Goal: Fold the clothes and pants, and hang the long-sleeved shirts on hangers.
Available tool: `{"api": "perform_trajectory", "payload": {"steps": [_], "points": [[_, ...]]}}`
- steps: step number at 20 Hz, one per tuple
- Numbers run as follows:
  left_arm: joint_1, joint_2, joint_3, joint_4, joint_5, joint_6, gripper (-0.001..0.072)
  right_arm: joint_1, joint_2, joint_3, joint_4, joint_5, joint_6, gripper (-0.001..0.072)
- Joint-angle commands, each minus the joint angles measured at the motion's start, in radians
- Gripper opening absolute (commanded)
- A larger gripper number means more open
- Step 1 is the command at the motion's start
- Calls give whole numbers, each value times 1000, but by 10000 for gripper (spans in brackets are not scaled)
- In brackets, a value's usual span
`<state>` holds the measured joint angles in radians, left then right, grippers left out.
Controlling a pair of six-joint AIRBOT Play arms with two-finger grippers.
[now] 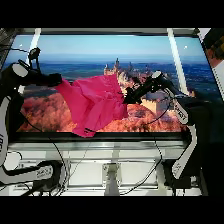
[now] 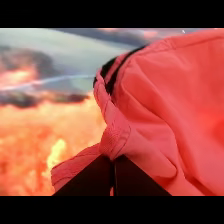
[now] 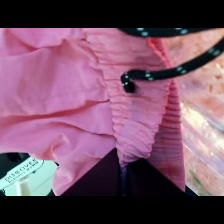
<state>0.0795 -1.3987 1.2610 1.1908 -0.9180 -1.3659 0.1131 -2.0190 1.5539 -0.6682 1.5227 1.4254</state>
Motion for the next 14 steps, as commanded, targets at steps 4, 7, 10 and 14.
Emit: {"api": "perform_trajectory", "payload": {"steps": [4,7,10,14], "points": [[-61,-94,43,100,155,-90,2,-154,56,0,-285,5,135,12],[-124,-138,45,99,347,-90,2,-206,63,0,-333,6,222,14],[-191,-186,45,99,521,-89,2,-199,63,0,-319,2,246,14],[-260,-243,58,100,688,-90,2,-194,63,0,-386,-34,359,14]]}}
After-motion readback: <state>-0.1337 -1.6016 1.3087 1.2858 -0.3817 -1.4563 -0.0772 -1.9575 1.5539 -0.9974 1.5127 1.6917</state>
